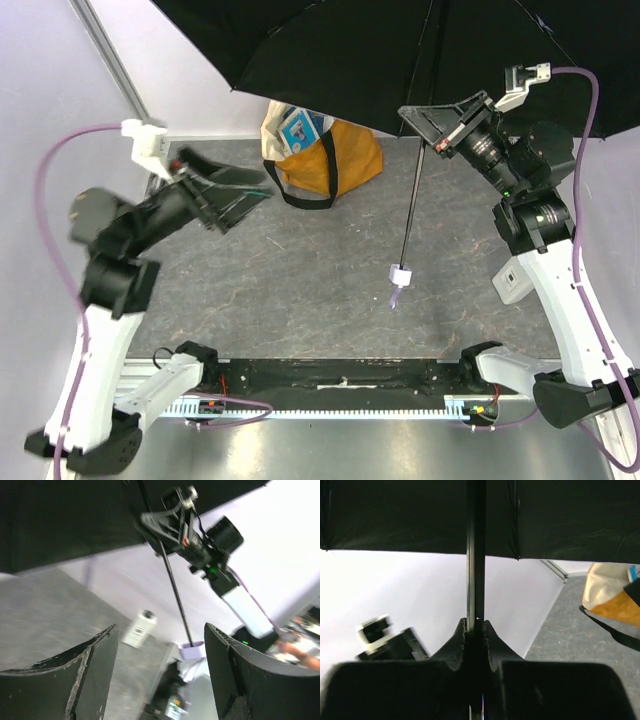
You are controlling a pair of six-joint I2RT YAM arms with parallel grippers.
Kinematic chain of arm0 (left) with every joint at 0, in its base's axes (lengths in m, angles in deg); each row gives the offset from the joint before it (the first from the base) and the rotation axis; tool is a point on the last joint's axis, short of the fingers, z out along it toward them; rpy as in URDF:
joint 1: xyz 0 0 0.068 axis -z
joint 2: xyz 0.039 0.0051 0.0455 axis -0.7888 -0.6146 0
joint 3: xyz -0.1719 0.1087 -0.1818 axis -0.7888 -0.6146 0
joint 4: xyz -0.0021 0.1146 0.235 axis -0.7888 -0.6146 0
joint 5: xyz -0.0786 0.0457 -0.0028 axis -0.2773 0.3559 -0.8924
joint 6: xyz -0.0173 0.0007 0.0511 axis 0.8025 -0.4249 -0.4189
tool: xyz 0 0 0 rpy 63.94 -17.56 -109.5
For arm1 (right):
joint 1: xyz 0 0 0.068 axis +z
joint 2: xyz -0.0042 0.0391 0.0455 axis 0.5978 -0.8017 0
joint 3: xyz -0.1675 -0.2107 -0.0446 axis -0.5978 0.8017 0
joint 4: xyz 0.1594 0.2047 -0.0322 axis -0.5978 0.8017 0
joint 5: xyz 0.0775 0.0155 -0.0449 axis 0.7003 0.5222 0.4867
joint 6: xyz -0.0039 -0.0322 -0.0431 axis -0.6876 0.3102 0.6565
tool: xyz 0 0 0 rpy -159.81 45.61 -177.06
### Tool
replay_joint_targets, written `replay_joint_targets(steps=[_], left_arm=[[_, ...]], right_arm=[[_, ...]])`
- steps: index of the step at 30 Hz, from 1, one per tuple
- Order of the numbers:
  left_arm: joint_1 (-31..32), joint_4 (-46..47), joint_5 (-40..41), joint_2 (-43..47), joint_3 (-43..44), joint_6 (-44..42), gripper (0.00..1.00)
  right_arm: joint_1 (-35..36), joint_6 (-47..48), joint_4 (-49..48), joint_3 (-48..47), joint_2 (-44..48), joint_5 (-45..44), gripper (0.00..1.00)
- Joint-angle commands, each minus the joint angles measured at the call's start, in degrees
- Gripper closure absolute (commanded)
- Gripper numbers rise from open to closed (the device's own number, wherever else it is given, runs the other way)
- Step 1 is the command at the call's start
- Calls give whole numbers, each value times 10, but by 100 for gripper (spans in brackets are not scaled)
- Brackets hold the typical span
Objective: Put away the umbrella
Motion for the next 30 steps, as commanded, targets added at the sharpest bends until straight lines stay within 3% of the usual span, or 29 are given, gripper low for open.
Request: replay_joint_targets(steps=[1, 4, 11, 15, 23, 26, 30], left_arm=[[89, 318, -111, -77, -87, 210, 25], [196, 217, -31, -132, -41, 100, 23], [290, 259, -4, -244, -34, 106, 22], [324, 298, -8, -291, -24, 127, 31], [356, 263, 13, -337, 9, 104, 44], [364, 260, 12, -347, 21, 97, 45], [376, 231, 23, -357, 39, 75, 43]], right_arm=[[-2, -15, -114, 19, 14, 17, 100], [-1, -53, -218, 87, 35, 26, 100], [-1, -38, -316, 155, 83, 27, 100], [-1, -47, -320, 184, 99, 16, 100], [-1, -70, -349, 204, 117, 7, 100], [-1, -72, -365, 218, 120, 5, 100], [-1, -121, -461, 264, 118, 10, 100]])
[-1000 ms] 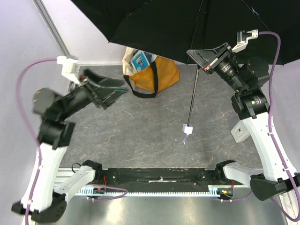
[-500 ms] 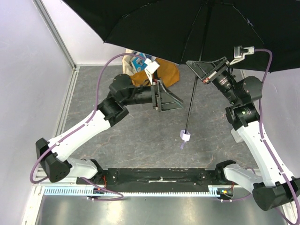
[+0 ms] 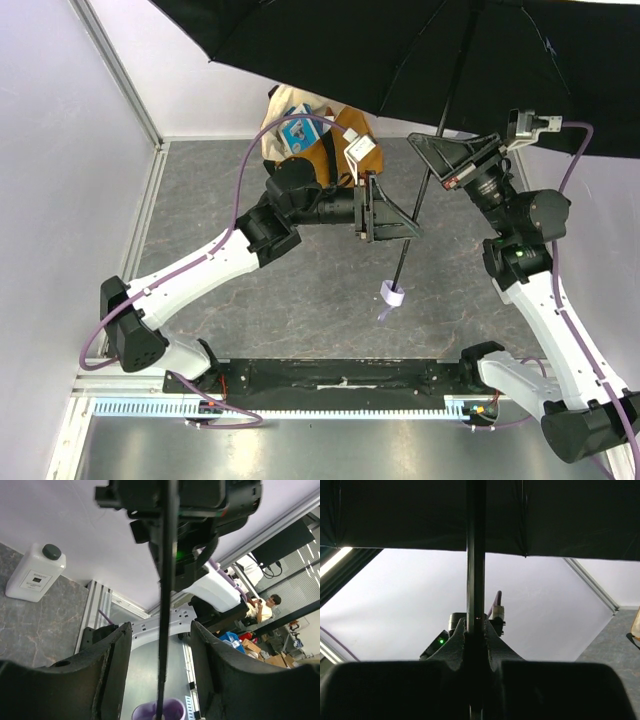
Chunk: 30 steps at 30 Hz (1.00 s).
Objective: Put away the umbrella
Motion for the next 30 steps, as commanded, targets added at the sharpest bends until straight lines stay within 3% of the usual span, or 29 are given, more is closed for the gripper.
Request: replay_joint_targets(steps=[1, 5, 12, 14, 16, 17, 18, 20, 25, 30], left_arm=[[12, -11, 15, -7, 36, -29, 43], [15, -31, 29, -5, 43, -54, 55], [28, -69, 75, -1, 51, -109, 98], [39, -77, 114, 11, 48, -131, 98], [46, -99, 160, 23, 49, -149, 98], [46, -118, 174, 24, 52, -153, 98], [46, -133, 188, 27, 57, -160, 98], [45, -155, 221, 28, 61, -165, 98], [52, -216, 281, 22, 93, -193, 98], [75, -243, 338, 11, 121, -222, 98]], right_arm=[[-1, -47, -152, 36, 9, -3, 100], [-1, -37, -137, 42, 17, -5, 100], [0, -12, -66, 33, 40, -5, 99], [0, 25, 29, 9, 44, -17, 88], [0, 84, 150, -38, 38, -28, 66], [0, 116, 216, -67, 29, -36, 50], [0, 142, 279, -97, 18, -46, 42], [-1, 196, 405, -157, -8, -81, 32], [9, 283, 568, -278, -71, -156, 28], [50, 326, 628, -358, -113, -267, 34]])
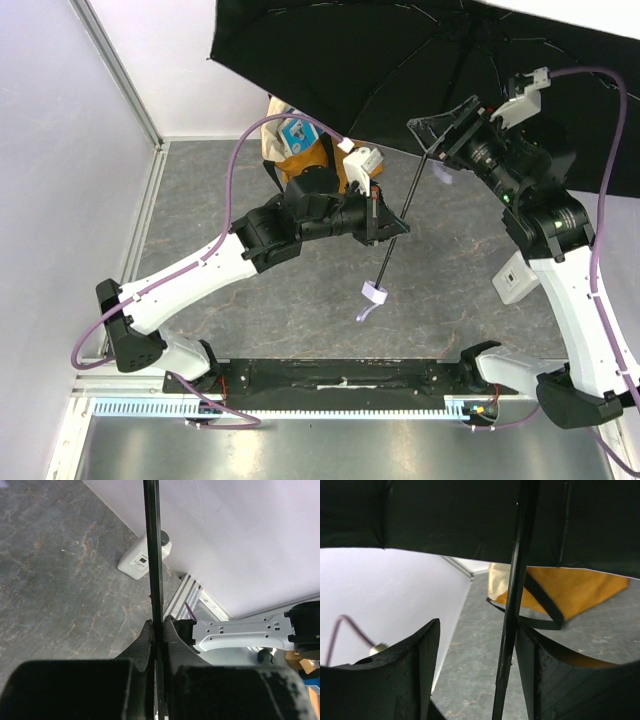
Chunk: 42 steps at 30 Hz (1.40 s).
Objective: Put away the umbrella
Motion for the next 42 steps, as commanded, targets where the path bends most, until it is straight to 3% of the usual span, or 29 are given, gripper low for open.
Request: replay_joint_targets(steps=[1, 3, 8, 10, 12, 13, 15, 18, 21, 26, 29, 37, 42], left_arm=[[21, 15, 74, 5, 56, -68, 98], [26, 17, 77, 0, 61, -66, 98], [56, 4, 134, -2, 75, -89, 98], [61, 0, 128, -2, 80, -96, 98], [61, -5, 101, 6, 81, -90, 98], [58, -3, 84, 16, 77, -82, 92], [50, 8, 44, 42, 61, -60, 65], [20, 59, -42, 98, 19, -13, 36], [-13, 112, -124, 137, -19, 47, 27], [-42, 204, -189, 171, -92, 132, 31], [-42, 251, -208, 173, -118, 162, 31], [-12, 421, -292, 78, -84, 258, 28], [11, 454, -302, 25, -40, 267, 32]], right_arm=[[33, 69, 93, -70, -29, -106, 38], [46, 76, 96, -89, -50, -113, 54], [65, 96, 88, -84, -55, -175, 79], [66, 104, 75, -76, -55, -155, 100], [54, 100, 47, -63, -53, -78, 100], [52, 93, 18, -49, -44, -32, 100], [45, 69, -34, -20, -22, 32, 100], [18, 25, -120, 17, 5, 125, 100], [-31, -121, -304, 89, 32, 252, 100], [-42, -383, -654, 174, 22, 317, 100], [-42, -468, -761, 180, 8, 317, 100], [-43, -488, -749, 163, 43, 312, 100], [-43, -507, -796, 164, 29, 312, 100]])
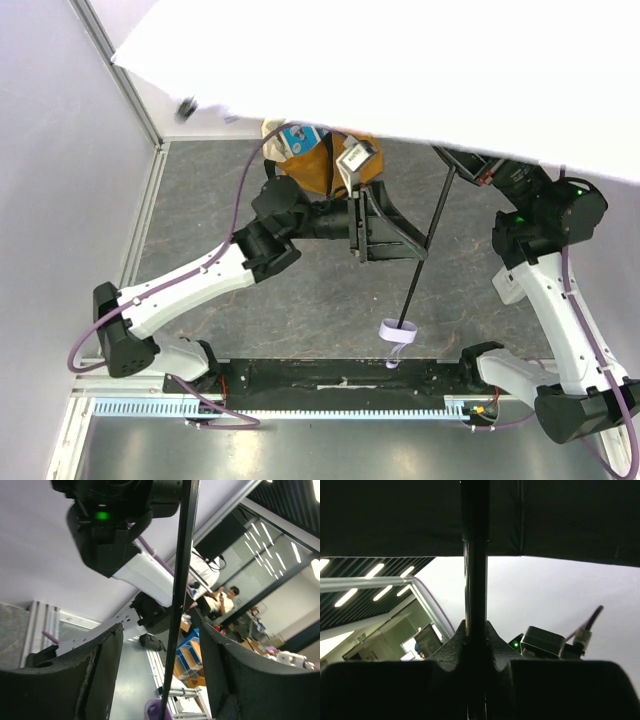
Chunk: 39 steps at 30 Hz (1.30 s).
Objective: Put away the umbrella
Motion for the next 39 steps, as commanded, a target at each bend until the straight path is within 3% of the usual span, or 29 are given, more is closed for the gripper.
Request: replay_joint_targets(steps=[1, 8, 10, 14, 17, 18, 19, 22, 25, 29, 32, 39], left_arm=[[14, 87, -38, -26, 59, 40, 34], [21, 110, -57, -57, 94, 48, 39], [24, 81, -56, -65, 115, 30, 48], [27, -1, -26, -70, 143, -24, 79], [31, -79, 41, -51, 148, -89, 98], [35, -109, 82, -41, 147, -124, 98], [41, -137, 128, -30, 149, -151, 98], [56, -213, 251, -4, 156, -211, 98], [61, -250, 324, 10, 147, -236, 98], [80, -302, 412, 3, 166, -275, 98], [118, -348, 505, -15, 205, -334, 98], [140, -387, 576, -36, 237, -359, 98]], right_arm=[[1, -28, -95, -25, -7, 4, 100], [1, -59, -186, -7, -42, -8, 100], [2, -86, -229, -3, -54, -16, 100], [3, -87, -216, -12, -53, -15, 100], [3, -31, -112, -28, -40, 6, 100], [3, 6, -30, -36, -32, 12, 100], [3, 64, 57, -47, -24, 11, 93], [3, 240, 366, -119, -19, -33, 45], [3, 338, 523, -181, -32, -110, 28], [3, 392, 584, -249, -73, -209, 25], [10, 413, 609, -308, -118, -236, 25], [84, 494, 622, -366, -146, -372, 26]])
